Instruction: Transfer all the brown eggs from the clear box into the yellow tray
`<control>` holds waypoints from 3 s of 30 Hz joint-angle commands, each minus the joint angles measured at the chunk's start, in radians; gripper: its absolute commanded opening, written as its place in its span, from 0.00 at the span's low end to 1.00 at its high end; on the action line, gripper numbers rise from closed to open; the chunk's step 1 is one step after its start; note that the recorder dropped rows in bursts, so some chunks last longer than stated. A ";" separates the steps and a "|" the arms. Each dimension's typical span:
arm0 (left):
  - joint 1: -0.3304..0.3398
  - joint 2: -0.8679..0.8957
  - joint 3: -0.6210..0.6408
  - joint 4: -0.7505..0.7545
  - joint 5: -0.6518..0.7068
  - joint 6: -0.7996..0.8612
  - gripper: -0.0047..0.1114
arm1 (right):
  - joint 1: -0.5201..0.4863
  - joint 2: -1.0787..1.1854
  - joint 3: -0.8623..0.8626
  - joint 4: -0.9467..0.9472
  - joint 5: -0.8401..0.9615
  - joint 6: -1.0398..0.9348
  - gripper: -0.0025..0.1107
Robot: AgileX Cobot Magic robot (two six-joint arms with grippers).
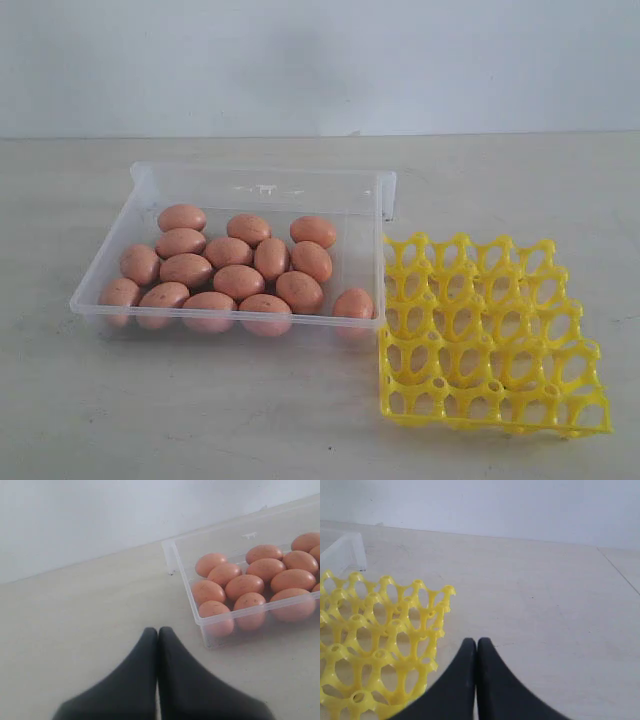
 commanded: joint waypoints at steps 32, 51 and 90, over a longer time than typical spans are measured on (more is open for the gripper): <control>-0.003 -0.002 -0.001 -0.008 -0.005 0.000 0.00 | -0.006 -0.005 -0.001 0.752 -0.699 0.761 0.02; -0.003 -0.002 -0.001 -0.008 -0.005 0.000 0.00 | -0.006 0.239 -0.500 0.099 -0.866 0.948 0.02; -0.003 -0.002 -0.001 -0.008 -0.007 0.000 0.00 | 0.238 1.517 -1.513 0.100 0.891 -0.244 0.02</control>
